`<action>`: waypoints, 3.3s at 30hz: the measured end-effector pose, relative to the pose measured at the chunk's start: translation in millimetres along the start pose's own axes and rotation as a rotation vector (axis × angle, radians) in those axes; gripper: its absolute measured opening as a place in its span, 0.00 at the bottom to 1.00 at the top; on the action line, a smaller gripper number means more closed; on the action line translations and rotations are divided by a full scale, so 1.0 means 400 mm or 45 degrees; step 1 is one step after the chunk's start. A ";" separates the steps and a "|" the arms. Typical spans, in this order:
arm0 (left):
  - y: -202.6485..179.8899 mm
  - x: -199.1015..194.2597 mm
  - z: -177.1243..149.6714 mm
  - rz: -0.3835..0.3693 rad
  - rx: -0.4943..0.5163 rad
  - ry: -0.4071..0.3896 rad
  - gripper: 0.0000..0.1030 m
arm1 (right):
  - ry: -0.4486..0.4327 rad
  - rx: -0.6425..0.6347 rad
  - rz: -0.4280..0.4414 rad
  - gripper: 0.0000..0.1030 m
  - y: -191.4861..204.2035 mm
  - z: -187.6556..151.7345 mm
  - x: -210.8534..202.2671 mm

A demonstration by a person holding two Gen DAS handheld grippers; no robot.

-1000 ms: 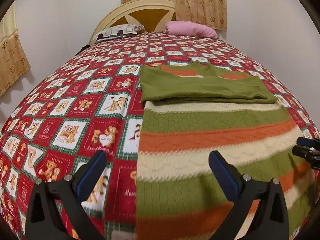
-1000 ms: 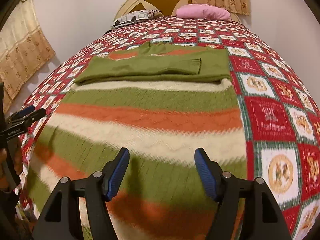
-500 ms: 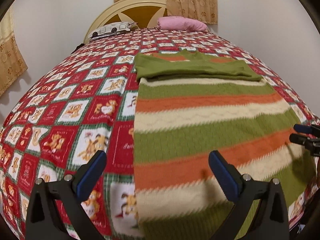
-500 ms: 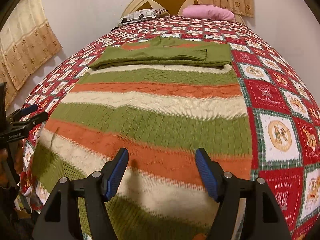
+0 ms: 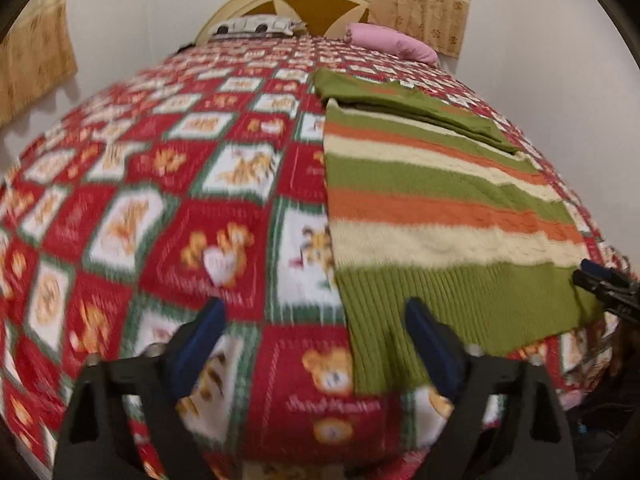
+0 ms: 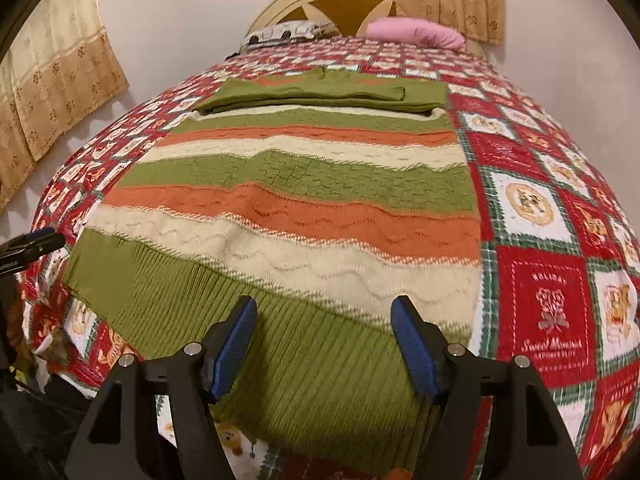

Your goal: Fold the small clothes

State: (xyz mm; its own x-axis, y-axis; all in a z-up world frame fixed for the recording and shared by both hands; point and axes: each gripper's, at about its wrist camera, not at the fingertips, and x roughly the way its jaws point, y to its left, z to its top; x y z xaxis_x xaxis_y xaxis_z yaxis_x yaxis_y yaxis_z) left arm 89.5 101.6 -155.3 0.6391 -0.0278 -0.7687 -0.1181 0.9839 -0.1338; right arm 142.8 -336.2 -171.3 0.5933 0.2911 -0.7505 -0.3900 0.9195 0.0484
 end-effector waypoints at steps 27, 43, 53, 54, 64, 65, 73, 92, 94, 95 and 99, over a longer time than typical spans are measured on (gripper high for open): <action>-0.068 0.013 -0.031 -0.155 0.070 0.048 0.09 | -0.079 0.104 -0.110 0.68 -0.089 -0.043 -0.101; -0.041 0.022 -0.024 -0.266 0.010 0.051 0.09 | 0.053 0.009 -0.117 0.25 -0.052 -0.101 -0.095; -0.031 -0.017 0.009 -0.350 -0.005 -0.055 0.08 | -0.196 0.115 0.130 0.09 -0.087 -0.076 -0.179; -0.032 -0.016 0.016 -0.351 -0.003 -0.060 0.08 | -0.211 0.135 0.152 0.09 -0.095 -0.071 -0.180; -0.039 -0.024 0.133 -0.392 -0.013 -0.165 0.07 | -0.360 0.153 0.197 0.08 -0.100 0.008 -0.228; -0.040 -0.025 0.145 -0.400 -0.018 -0.178 0.07 | -0.384 0.145 0.197 0.08 -0.099 0.026 -0.235; -0.041 -0.034 0.267 -0.428 -0.038 -0.288 0.05 | -0.507 0.109 0.199 0.08 -0.101 0.137 -0.251; -0.055 0.045 0.588 -0.348 -0.069 -0.418 0.05 | -0.567 0.082 0.135 0.08 -0.183 0.494 -0.158; -0.056 0.066 0.624 -0.332 -0.074 -0.418 0.05 | -0.561 0.091 0.134 0.08 -0.193 0.521 -0.142; -0.057 0.076 0.635 -0.325 -0.071 -0.416 0.05 | -0.554 0.094 0.129 0.08 -0.199 0.536 -0.131; -0.084 0.152 0.684 -0.281 -0.029 -0.386 0.05 | -0.488 0.107 0.105 0.08 -0.225 0.586 -0.062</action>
State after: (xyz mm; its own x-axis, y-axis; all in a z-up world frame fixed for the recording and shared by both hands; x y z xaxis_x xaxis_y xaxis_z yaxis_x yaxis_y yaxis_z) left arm 340.1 115.1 -26.2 0.8464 -0.1824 -0.5003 0.0332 0.9557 -0.2923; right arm 328.3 -364.1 -2.6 0.7881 0.4277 -0.4426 -0.3976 0.9027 0.1642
